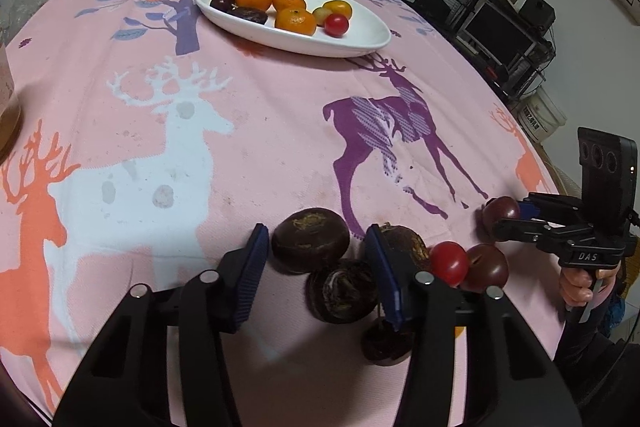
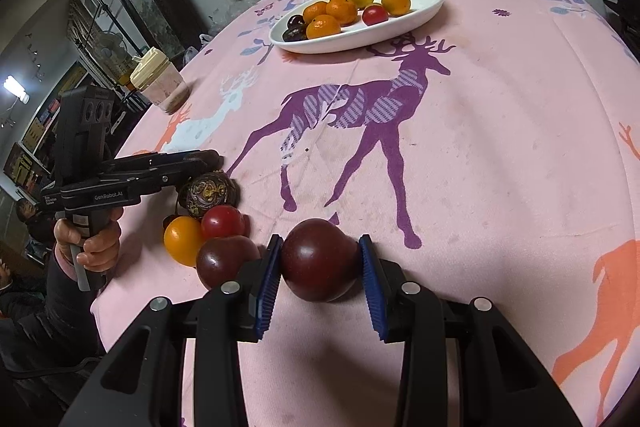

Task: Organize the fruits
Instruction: 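Move a dark tomato with the right tool while the left moves a plum to the plate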

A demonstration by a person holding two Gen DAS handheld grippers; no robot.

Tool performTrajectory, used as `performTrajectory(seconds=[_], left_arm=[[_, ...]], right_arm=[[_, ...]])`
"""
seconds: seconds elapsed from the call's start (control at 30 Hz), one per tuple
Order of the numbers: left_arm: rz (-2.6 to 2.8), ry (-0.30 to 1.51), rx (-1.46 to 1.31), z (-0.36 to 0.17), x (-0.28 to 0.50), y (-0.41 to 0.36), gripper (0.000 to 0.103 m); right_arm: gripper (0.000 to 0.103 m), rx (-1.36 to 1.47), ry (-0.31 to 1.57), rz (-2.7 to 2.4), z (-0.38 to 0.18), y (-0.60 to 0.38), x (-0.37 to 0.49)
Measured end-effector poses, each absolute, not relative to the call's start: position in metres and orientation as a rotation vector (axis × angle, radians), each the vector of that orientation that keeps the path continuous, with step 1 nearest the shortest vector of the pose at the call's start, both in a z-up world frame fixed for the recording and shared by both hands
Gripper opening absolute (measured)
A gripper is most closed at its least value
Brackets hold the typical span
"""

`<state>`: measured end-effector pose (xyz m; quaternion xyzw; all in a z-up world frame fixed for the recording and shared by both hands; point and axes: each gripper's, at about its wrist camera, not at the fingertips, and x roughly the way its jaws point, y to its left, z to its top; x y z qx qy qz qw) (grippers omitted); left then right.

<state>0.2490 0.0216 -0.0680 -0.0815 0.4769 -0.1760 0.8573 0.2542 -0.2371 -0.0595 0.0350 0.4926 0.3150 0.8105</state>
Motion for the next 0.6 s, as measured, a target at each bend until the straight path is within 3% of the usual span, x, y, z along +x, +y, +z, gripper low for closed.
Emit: performTrajectory(seconds=[0.07,0.4,0.6], left_arm=[[-0.356,1.000,-0.166,-0.069,0.250,0.022,0.038],[-0.330,0.962,-0.214,-0.057,0.249,0.032,0.038],[-0.354,0.934,-0.186,-0.024,0.290,0.023,0.038]], right_arm=[[0.039,0.074,1.052,0.669,-0.060,-0.237,0.255],[0.039,0.108,1.003,0.680,-0.055,-0.240,0.257],[0.039,0.179,0.973,0.737,-0.038,-0.227,0.289]])
